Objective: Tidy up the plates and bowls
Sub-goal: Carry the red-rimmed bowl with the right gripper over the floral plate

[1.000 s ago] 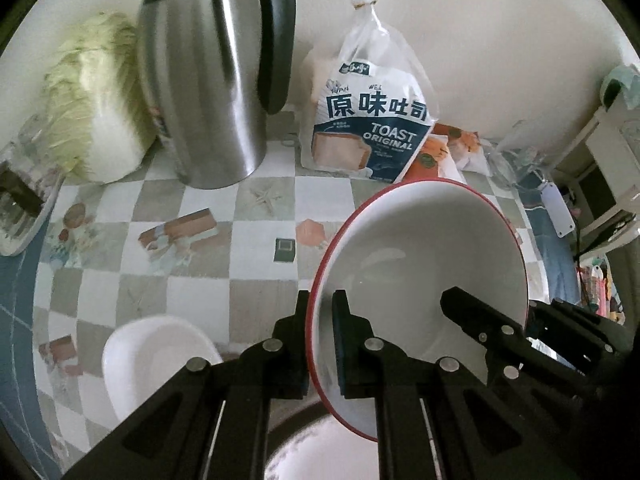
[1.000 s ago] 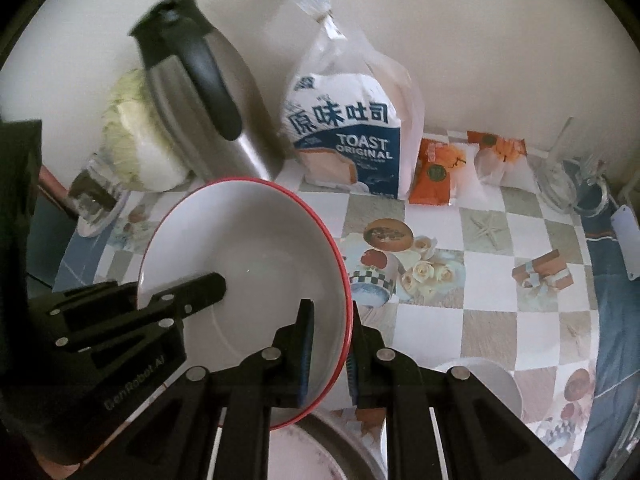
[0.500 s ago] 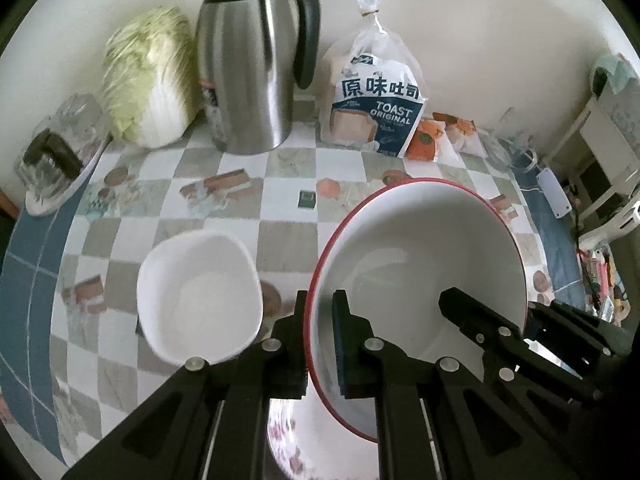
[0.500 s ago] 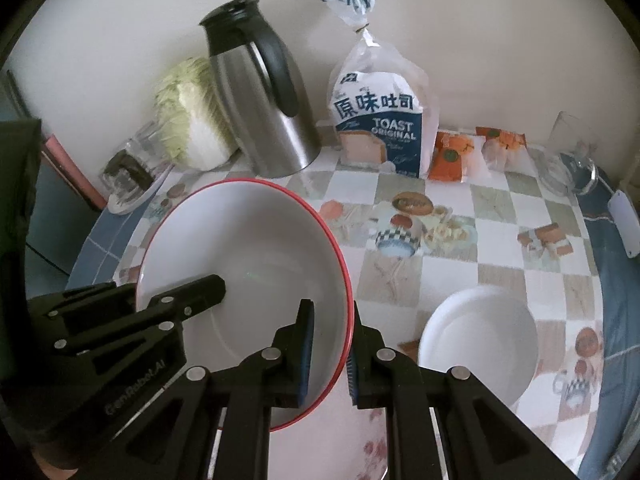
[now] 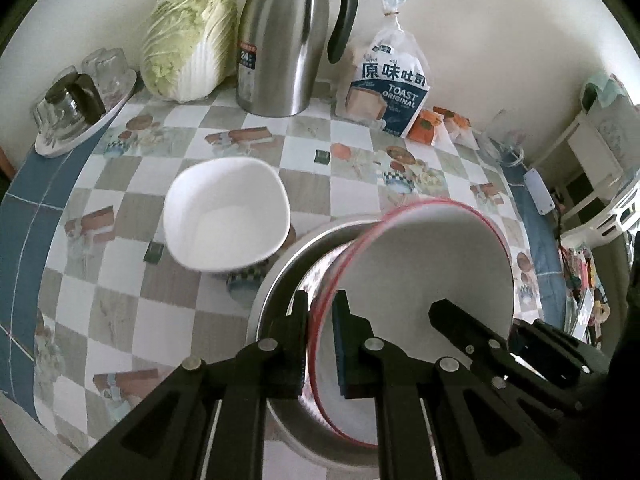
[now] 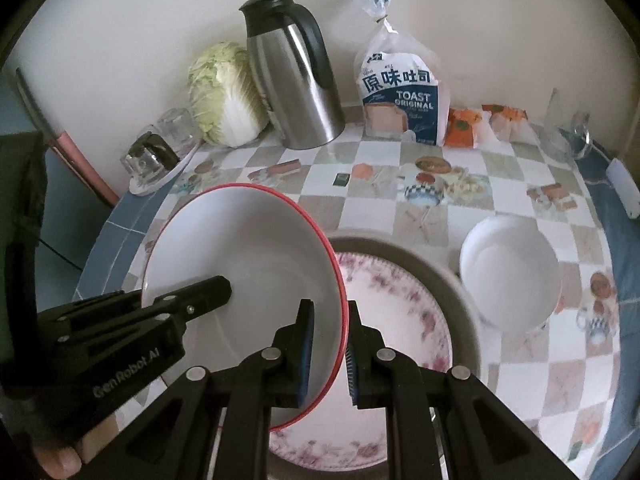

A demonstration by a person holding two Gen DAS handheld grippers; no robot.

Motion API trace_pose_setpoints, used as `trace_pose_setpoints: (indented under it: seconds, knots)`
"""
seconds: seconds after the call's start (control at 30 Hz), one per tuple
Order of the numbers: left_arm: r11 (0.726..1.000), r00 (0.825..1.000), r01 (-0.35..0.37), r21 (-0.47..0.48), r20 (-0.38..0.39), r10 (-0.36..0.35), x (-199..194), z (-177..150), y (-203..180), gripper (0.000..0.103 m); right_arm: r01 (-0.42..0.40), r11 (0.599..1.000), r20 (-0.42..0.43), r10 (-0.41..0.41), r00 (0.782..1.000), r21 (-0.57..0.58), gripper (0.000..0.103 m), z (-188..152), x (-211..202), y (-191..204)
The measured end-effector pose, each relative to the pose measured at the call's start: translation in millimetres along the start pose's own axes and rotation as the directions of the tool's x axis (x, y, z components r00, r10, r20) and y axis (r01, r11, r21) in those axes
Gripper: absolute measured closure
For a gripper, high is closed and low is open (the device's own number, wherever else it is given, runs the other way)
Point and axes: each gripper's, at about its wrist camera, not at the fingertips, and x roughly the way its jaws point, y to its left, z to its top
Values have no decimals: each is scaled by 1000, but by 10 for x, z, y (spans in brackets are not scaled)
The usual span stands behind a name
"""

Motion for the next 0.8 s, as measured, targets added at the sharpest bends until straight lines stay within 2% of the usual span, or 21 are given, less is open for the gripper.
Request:
trace_pose_setpoints:
  seconds: [0.4, 0.8]
  knots:
    - [1000, 1000, 8, 3, -21, -8, 64, -211, 40, 93, 4, 1000, -25, -4, 1000, 20, 87, -269, 28, 53]
    - [999, 999, 6, 51, -39, -4, 156, -154, -96, 93, 26, 998, -24, -25, 999, 50, 87, -253, 35, -54]
